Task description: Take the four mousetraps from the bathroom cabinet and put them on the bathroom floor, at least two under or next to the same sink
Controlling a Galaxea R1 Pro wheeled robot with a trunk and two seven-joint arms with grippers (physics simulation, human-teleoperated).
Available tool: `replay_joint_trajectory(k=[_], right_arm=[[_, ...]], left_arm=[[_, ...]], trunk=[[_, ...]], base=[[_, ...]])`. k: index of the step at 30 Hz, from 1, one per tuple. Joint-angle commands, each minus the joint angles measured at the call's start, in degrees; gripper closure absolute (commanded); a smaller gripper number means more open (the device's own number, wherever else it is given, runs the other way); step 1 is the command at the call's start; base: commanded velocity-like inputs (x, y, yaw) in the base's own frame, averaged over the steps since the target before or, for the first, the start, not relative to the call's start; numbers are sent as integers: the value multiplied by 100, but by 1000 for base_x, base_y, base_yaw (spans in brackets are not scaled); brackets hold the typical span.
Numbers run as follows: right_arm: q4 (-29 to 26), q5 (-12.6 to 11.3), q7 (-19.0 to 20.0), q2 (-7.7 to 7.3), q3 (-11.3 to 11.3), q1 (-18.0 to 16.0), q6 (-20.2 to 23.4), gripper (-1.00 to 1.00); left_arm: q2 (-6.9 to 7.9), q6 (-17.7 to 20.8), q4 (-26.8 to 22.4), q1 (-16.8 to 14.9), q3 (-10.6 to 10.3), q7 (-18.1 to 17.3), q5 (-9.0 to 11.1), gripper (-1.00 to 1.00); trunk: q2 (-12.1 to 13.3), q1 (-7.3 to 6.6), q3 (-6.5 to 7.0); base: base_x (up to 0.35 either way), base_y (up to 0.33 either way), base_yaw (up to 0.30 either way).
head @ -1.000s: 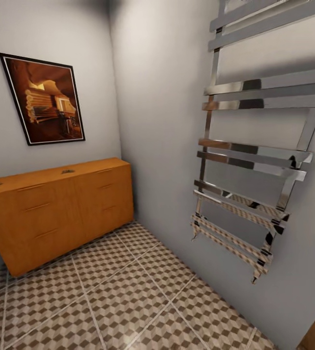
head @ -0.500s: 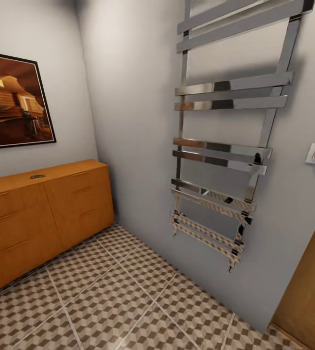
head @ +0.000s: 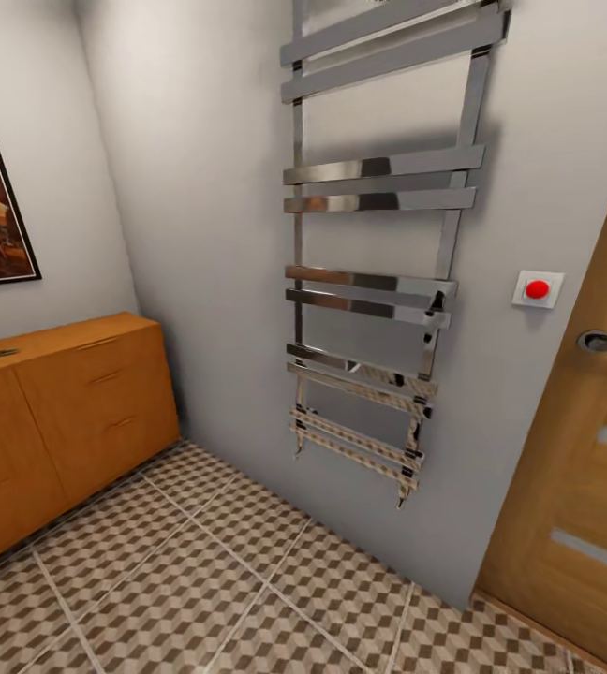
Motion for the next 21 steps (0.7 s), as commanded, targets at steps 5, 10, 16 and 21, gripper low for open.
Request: replay_joint_trajectory(k=[5, 10, 16, 21], right_arm=[[11, 33, -11, -4, -44, -9, -25, 100], [11, 38, -6, 4, -40, -9, -17, 100], [11, 40, -4, 5, -44, -9, -5, 100], [11, 40, -4, 1, -43, -9, -5, 100]], left_arm=[[8, -15, 12, -3, 20, 19, 4, 100], [16, -2, 16, -3, 19, 22, 5, 100], [7, -10, 11, -3, 16, 15, -12, 100], [6, -12, 9, -3, 18, 11, -40, 100]], trunk=[[-3, 0, -6], [-3, 0, -6], [-3, 0, -6], [-3, 0, -6]], base=[[0, 0, -294], [0, 0, -294], [0, 0, -294], [0, 0, -294]])
